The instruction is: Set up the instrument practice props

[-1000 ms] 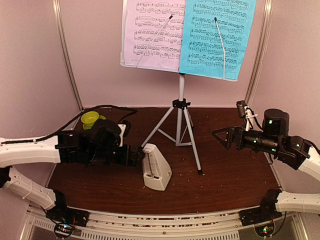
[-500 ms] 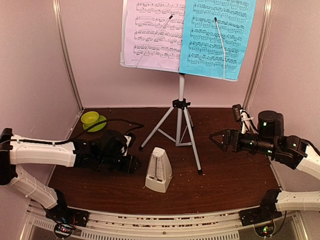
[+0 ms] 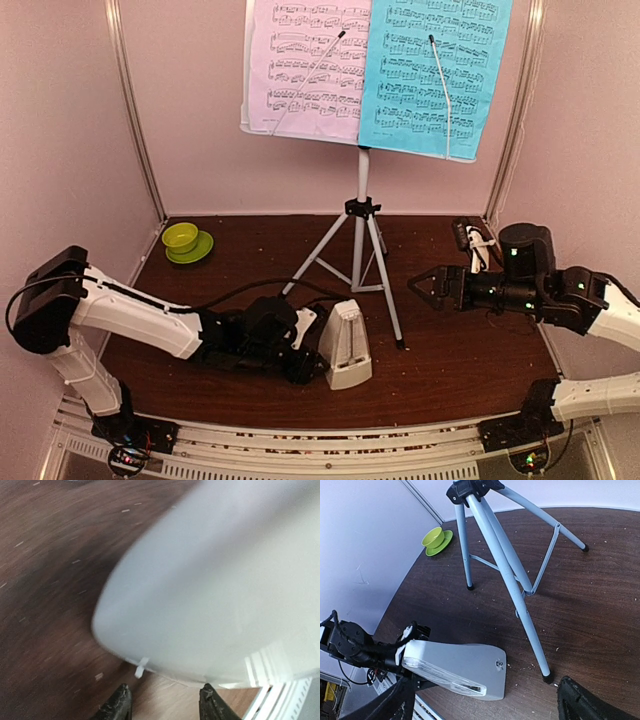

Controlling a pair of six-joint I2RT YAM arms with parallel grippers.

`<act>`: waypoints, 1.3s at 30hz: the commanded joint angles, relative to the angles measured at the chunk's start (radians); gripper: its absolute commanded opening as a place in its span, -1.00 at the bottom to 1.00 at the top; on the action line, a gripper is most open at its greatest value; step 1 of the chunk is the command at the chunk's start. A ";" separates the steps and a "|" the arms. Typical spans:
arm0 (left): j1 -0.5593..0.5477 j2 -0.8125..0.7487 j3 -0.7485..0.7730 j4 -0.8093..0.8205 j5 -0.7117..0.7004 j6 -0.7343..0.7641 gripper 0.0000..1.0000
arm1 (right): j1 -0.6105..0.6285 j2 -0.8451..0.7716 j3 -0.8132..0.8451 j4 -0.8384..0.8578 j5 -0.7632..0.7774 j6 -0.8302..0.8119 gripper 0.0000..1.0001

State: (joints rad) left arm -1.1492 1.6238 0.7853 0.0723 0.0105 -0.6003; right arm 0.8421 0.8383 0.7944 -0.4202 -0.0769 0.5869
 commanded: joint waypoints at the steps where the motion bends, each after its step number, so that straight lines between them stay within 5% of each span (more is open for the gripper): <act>1: -0.018 0.056 0.053 0.227 0.061 0.026 -0.02 | 0.040 0.040 0.051 -0.017 0.039 0.025 1.00; 7: -0.009 -0.137 -0.190 0.405 -0.092 -0.015 0.18 | 0.138 0.141 0.110 -0.012 0.077 0.003 1.00; 15: -0.009 -0.333 -0.338 0.326 -0.242 -0.026 0.40 | 0.272 0.302 0.197 -0.003 0.142 -0.017 1.00; 26: -0.009 -0.406 -0.355 0.265 -0.333 -0.035 0.57 | 0.387 0.591 0.421 -0.183 0.337 0.068 0.98; 39: -0.009 -0.452 -0.366 0.224 -0.351 0.027 0.63 | 0.382 0.675 0.416 -0.135 0.333 0.129 0.53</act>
State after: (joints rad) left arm -1.1641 1.1870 0.4316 0.2871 -0.3286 -0.6067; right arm 1.2297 1.4811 1.2072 -0.5762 0.2462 0.6971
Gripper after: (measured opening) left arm 0.814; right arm 0.807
